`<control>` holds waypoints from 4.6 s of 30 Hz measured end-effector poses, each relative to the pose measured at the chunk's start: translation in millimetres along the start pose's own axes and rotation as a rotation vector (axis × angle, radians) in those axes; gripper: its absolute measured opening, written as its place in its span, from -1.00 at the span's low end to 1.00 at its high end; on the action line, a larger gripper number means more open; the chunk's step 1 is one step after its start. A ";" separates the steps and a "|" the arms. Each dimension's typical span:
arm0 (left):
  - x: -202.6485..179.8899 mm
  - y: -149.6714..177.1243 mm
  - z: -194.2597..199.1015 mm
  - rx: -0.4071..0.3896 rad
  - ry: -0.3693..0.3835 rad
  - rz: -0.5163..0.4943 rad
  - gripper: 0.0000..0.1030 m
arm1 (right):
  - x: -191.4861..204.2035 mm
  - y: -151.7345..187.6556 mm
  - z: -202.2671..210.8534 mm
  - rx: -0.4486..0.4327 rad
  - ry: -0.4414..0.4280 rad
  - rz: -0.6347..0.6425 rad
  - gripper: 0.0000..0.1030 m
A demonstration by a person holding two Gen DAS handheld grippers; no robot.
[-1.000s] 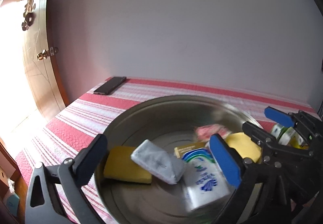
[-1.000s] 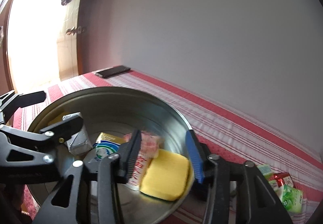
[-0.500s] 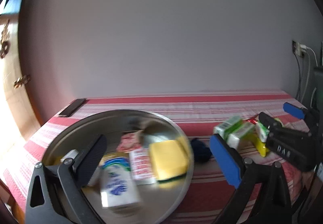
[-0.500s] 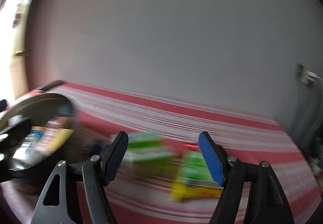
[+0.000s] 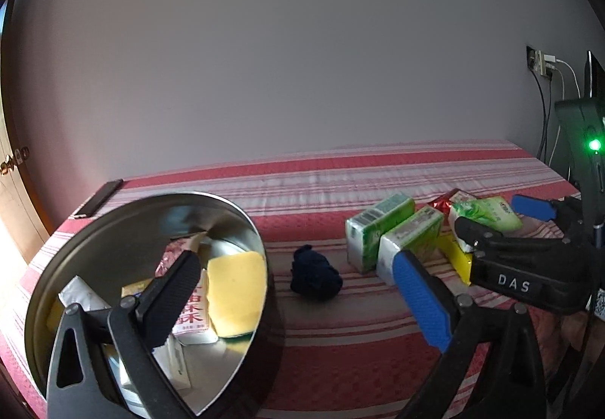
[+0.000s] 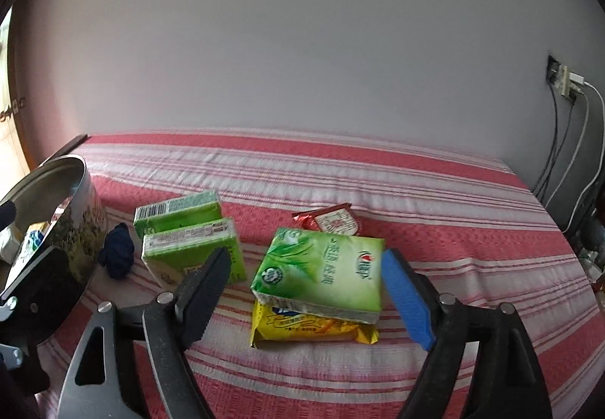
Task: Organize objects
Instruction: 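Move the right gripper to the green tissue pack and close on it, then grasp the small green carton with the left gripper while the right gripper holds the tissue pack, then carry the green carton and green tissue pack over the metal pot with both grippers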
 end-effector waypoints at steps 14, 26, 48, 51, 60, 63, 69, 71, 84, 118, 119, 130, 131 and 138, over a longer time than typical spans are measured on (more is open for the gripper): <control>-8.5 5.9 -3.0 0.010 0.012 -0.023 0.99 | -9.0 1.7 -0.6 0.037 0.024 -0.026 0.63; -18.5 5.7 -2.7 0.006 0.029 -0.051 0.99 | -16.8 7.1 -9.6 0.091 0.003 -0.061 0.47; -85.5 -0.8 -33.7 0.101 0.216 -0.156 0.39 | -55.1 -4.8 17.5 -0.084 0.014 -0.177 0.46; -93.8 1.2 -31.6 0.104 0.249 -0.188 0.29 | -58.1 -4.6 17.3 -0.087 0.005 -0.188 0.46; -103.9 2.8 -20.1 0.082 0.327 -0.220 0.29 | -59.2 -4.0 18.8 -0.094 0.012 -0.187 0.46; -100.7 -0.3 -25.7 0.090 0.314 -0.204 0.30 | -57.2 -3.6 19.8 -0.097 0.017 -0.183 0.46; -106.5 -1.7 -34.5 0.103 0.319 -0.224 0.25 | -57.0 -3.8 20.1 -0.099 0.018 -0.182 0.46; -112.4 0.4 -34.8 0.111 0.325 -0.252 0.09 | -56.4 -3.8 20.7 -0.101 0.019 -0.183 0.46; -114.4 3.8 -28.1 0.096 0.296 -0.277 -0.52 | -59.4 -4.0 24.3 -0.117 0.013 -0.186 0.46; -71.6 -4.6 -3.7 -0.047 0.223 -0.097 -0.54 | -41.9 -11.1 51.3 -0.253 0.062 -0.071 0.46; -70.6 -4.5 -3.4 -0.047 0.224 -0.095 -0.54 | -41.1 -11.2 51.8 -0.255 0.063 -0.072 0.46; -56.7 -5.2 6.0 -0.087 0.199 -0.050 -0.54 | -28.8 -10.8 66.6 -0.321 0.098 -0.017 0.46; -53.7 -4.1 7.1 -0.090 0.197 -0.046 -0.54 | -27.5 -10.7 68.2 -0.327 0.100 -0.015 0.46; -42.2 -3.7 11.6 -0.109 0.202 -0.006 -0.54 | -23.0 -9.9 73.9 -0.353 0.100 -0.013 0.46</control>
Point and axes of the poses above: each gripper's, at about its wrist camera, not at the fingertips, and z roughly against the way its jaws point, x to its left, y to its underside, the point moved 7 cm from there along -z, roughly the way its jaws point, and after that the axes turned 10 degrees about -y, right-handed, at the moved point
